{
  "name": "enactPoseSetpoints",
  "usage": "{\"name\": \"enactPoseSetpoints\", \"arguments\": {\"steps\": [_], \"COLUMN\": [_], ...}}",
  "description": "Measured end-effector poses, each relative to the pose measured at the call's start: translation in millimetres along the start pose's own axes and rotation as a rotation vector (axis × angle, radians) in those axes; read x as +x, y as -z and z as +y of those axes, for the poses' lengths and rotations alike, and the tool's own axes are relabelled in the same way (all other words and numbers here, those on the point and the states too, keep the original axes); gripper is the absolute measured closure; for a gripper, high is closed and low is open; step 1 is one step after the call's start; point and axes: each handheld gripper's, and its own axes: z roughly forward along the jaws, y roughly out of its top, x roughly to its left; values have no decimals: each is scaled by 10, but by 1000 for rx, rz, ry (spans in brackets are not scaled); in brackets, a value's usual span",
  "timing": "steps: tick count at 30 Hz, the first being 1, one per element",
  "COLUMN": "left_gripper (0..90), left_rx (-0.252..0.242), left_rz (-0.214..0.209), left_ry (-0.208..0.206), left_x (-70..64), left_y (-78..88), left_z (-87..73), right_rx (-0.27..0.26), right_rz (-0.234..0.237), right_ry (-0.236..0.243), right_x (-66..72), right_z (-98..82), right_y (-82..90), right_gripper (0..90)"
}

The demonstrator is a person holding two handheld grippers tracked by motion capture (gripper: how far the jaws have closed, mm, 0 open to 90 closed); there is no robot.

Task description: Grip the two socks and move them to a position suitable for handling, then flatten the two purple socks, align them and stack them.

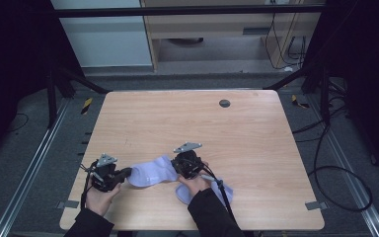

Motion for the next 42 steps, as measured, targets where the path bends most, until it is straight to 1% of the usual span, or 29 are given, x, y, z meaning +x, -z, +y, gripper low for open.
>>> {"name": "enactPoseSetpoints", "arguments": {"steps": [2,4,9,11,15,19,22,25,28,30,32,34,42], "left_gripper": [875,876,876,876,876,876,876,876,876,876,876,875,876], "left_rx": [-9,-16,-36,-40,-34,-28,-23,-21,-17,-13,-7,-2,28], "left_rz": [-10,-19,-38,-44,-65,-85,-100,-117,-119,-112,-108,-110,-138], "left_ry": [-4,-10,-14,-21,-35,-60,-78,-93,-113,-127,-141,-145,-171], "left_x": [-35,-66,-143,-187,-312,-464,-577,-687,-775,-822,-865,-906,-1077], "left_y": [24,45,109,117,105,79,44,17,-2,-14,-30,-55,-170], "left_z": [16,34,89,112,152,199,239,280,315,331,338,337,323], "right_rx": [-9,-20,-34,-37,-39,-34,-41,-47,-52,-56,-57,-54,-37], "right_rz": [8,7,15,13,6,-6,-15,-26,-42,-50,-55,-59,-77], "right_ry": [-1,13,15,27,30,26,28,16,5,-7,-18,-28,-43], "right_x": [6,1,-25,-41,-90,-147,-209,-278,-350,-395,-439,-475,-538], "right_z": [19,36,56,48,13,-51,-106,-173,-245,-293,-342,-391,-541], "right_y": [74,145,317,395,556,719,834,951,1058,1118,1161,1192,1305], "right_gripper": [869,869,869,869,869,869,869,869,869,869,869,869,869]}}
